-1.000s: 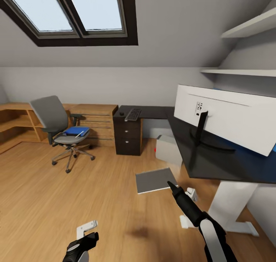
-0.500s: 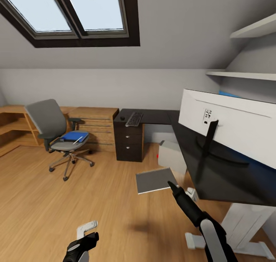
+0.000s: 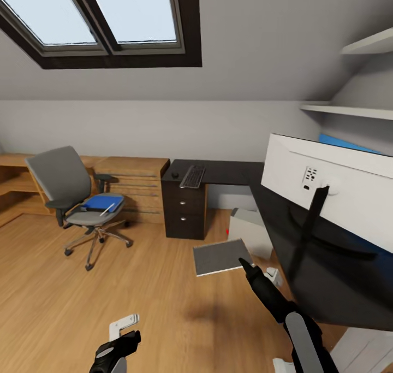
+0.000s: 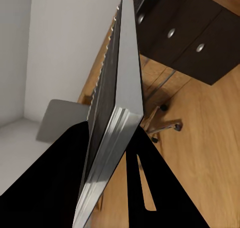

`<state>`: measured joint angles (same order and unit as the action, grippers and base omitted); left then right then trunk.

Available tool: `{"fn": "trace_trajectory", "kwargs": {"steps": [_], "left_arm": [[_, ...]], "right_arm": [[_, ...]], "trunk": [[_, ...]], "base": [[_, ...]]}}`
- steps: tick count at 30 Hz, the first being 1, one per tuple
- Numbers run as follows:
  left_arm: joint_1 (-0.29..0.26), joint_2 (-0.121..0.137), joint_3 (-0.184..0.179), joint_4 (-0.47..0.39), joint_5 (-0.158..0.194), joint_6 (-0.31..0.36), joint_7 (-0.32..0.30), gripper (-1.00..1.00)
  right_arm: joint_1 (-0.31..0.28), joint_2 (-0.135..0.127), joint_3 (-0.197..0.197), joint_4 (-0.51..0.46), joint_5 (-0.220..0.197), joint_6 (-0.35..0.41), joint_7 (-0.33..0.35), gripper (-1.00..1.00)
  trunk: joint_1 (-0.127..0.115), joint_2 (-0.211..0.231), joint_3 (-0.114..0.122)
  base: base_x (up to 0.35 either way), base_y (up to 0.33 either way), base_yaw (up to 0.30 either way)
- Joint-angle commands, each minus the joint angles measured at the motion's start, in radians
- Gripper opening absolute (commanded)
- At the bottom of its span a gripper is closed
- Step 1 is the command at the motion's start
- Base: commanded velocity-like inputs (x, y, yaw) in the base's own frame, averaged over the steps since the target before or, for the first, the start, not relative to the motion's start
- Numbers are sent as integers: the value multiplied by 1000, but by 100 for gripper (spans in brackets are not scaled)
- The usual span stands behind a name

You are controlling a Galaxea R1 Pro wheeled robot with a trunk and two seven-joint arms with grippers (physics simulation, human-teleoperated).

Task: In the bedroom, organize the workspace by keeping the computer under the desk, ensuring the monitor is on the desk, placing the keyboard on the desk next to the monitor, placing the mouse on the desk next to the keyboard, moving the folder from the swivel chair onto the desk next to the mouse, stacking the notebook on top of the folder with the pen on top of the notebook, and positioning the swivel chair next to the desk.

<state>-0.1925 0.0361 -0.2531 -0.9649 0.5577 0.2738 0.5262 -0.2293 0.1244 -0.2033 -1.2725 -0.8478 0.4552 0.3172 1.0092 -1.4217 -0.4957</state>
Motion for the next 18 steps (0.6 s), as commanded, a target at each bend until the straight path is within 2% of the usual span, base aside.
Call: {"fn": "trace_trajectory", "kwargs": {"steps": [1, 18], "left_arm": [[-1, 2, -5, -1, 7, 2, 8, 100], [-1, 1, -5, -2, 7, 2, 8, 100]], "right_arm": [[-1, 1, -4, -1, -7, 10, 2, -100], [-1, 0, -4, -1, -6, 10, 2, -100]], "trunk": [[-3, 7, 2], [-65, 119, 52]], "base": [[314, 162, 0], [303, 206, 0]]}}
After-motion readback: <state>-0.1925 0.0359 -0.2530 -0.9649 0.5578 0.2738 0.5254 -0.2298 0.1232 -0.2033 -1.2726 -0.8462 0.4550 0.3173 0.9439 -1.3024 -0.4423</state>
